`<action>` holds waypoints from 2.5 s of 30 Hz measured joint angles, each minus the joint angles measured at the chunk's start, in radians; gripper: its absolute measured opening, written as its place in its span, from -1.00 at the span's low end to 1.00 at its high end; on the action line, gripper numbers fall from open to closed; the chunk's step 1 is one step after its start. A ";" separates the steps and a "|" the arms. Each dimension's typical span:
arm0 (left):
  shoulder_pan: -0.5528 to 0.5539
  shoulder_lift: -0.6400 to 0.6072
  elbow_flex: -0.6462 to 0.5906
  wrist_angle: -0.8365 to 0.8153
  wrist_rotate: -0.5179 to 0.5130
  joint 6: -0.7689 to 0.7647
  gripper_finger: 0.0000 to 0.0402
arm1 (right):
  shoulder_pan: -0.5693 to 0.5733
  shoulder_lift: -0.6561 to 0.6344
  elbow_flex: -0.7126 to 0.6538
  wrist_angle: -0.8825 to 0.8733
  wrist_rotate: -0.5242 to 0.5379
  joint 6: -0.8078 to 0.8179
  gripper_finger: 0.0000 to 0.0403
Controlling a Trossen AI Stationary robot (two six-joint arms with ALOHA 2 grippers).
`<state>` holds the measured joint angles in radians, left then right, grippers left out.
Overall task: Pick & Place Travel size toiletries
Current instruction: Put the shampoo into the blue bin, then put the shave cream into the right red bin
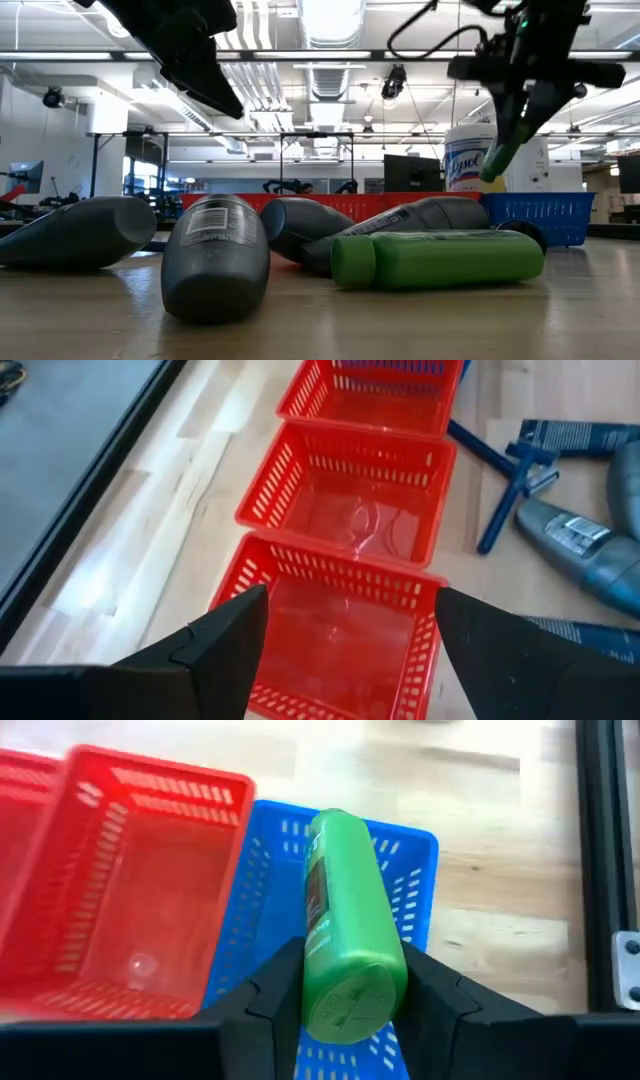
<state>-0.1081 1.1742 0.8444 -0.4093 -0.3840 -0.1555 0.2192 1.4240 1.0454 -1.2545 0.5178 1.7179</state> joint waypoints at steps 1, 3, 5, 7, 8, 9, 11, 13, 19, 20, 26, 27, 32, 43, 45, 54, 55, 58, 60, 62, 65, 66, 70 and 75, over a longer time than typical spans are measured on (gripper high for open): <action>0.000 0.002 0.000 0.005 0.001 0.000 0.45 | -0.010 0.010 -0.011 0.017 -0.022 -0.003 -0.36; 0.000 0.004 0.000 0.000 0.017 0.000 0.45 | -0.021 0.022 -0.035 0.066 -0.078 -0.027 -0.29; 0.000 0.005 0.000 0.003 0.043 -0.006 0.44 | -0.025 0.032 -0.058 0.117 -0.107 -0.043 -0.21; 0.000 0.005 0.000 0.001 0.055 -0.010 0.44 | -0.026 0.034 -0.076 0.150 -0.120 -0.044 -0.11; 0.000 0.005 0.000 0.001 0.060 -0.010 0.44 | -0.026 0.033 -0.082 0.163 -0.122 -0.038 -0.06; 0.000 0.005 0.000 0.001 0.069 -0.010 0.44 | -0.026 0.030 -0.084 0.167 -0.125 -0.030 -0.01; 0.000 0.005 0.000 -0.004 0.090 -0.010 0.44 | -0.024 0.017 -0.084 0.162 -0.134 -0.026 0.09; 0.000 0.005 0.000 -0.016 0.106 -0.011 0.44 | -0.015 -0.001 -0.066 0.152 -0.153 -0.045 0.19; 0.000 0.004 0.000 -0.061 0.134 -0.027 0.44 | 0.024 -0.011 0.020 0.212 -0.325 -0.080 0.44; 0.000 0.004 0.000 -0.063 0.133 -0.027 0.44 | 0.031 0.000 0.027 0.255 -0.357 -0.080 0.47; -0.002 0.004 0.000 -0.091 0.135 -0.030 0.44 | 0.083 0.160 0.035 0.433 -0.441 0.006 0.57; -0.002 0.004 0.000 -0.102 0.137 -0.033 0.44 | 0.087 0.185 0.040 0.442 -0.459 0.019 0.57; -0.007 0.003 0.000 -0.189 0.141 -0.041 0.44 | 0.107 0.277 0.087 0.466 -0.511 0.055 0.62; -0.006 0.003 -0.003 -0.228 0.142 -0.016 0.44 | 0.147 0.411 0.146 0.547 -0.568 0.138 0.70; -0.006 0.003 -0.009 -0.228 0.144 -0.005 0.44 | 0.151 0.427 0.146 0.581 -0.569 0.147 0.71; -0.007 0.002 -0.052 -0.237 0.152 -0.001 0.44 | 0.168 0.454 0.117 0.579 -0.584 0.189 0.47; -0.006 0.002 -0.057 -0.237 0.152 0.000 0.44 | 0.168 0.454 0.116 0.582 -0.588 0.192 0.40; -0.007 0.002 -0.062 -0.237 0.152 0.001 0.44 | 0.167 0.454 0.113 0.581 -0.590 0.191 0.19; -0.006 0.001 -0.062 -0.236 0.152 0.012 0.44 | 0.167 0.454 0.113 0.584 -0.590 0.183 0.03; -0.007 0.001 -0.062 -0.236 0.152 0.025 0.44 | 0.167 0.452 0.113 0.585 -0.590 0.160 -0.15; -0.006 0.001 -0.062 -0.236 0.152 0.030 0.44 | 0.167 0.435 0.113 0.585 -0.589 0.116 -0.41; -0.006 0.001 -0.063 -0.236 0.152 0.030 0.44 | 0.167 0.424 0.113 0.585 -0.581 0.102 -0.49; -0.006 0.000 -0.063 -0.235 0.152 0.028 0.44 | 0.164 0.333 0.117 0.532 -0.515 0.090 -0.72; -0.006 -0.012 -0.063 -0.231 0.152 0.023 0.44 | 0.118 0.153 0.118 0.445 -0.369 0.111 -0.74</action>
<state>-0.1146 1.1626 0.7811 -0.6401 -0.2325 -0.1321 0.3371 1.5766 1.1633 -0.8090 0.1484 1.8286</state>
